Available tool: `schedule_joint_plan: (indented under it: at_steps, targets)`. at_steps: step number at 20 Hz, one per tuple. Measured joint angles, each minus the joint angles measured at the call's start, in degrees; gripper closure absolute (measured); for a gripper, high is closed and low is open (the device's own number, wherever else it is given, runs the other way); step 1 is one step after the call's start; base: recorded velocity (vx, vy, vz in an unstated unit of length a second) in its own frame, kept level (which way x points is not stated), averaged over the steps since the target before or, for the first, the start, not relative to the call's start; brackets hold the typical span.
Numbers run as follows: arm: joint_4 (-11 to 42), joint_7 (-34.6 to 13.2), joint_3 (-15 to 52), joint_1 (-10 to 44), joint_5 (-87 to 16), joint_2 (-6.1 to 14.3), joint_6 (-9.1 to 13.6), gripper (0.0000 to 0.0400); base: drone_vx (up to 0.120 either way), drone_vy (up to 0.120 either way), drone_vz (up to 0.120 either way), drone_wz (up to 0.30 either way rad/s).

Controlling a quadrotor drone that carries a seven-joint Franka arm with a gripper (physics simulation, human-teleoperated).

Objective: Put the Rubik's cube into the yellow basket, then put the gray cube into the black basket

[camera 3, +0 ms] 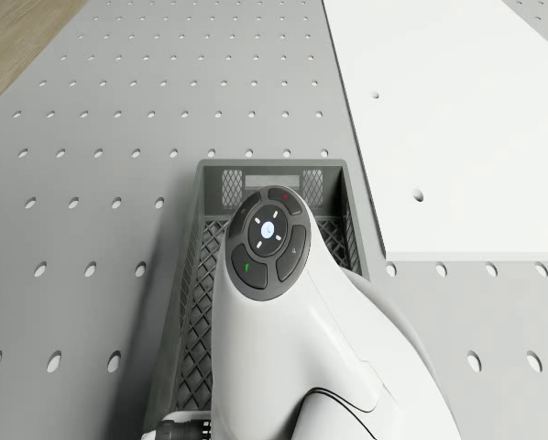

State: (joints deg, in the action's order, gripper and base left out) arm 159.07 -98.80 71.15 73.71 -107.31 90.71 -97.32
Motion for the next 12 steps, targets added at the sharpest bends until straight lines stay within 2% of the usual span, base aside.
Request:
schedule_joint_plan:
  at_steps: [2, 5, 12]
  targets:
    - [0.0, 0.0, -0.1, 0.0, -0.2, -0.1, 0.1, 0.006, 0.0, 0.0, 0.0, 0.0]
    - [0.4, 0.1, 1.1, -0.3, 0.9, -0.2, 0.7, 0.0028, 0.0, 0.0, 0.0, 0.0]
    - [1.5, 0.3, 5.3, -1.2, 4.7, -0.4, 2.5, 0.0006, 0.0, 0.0, 0.0, 0.0]
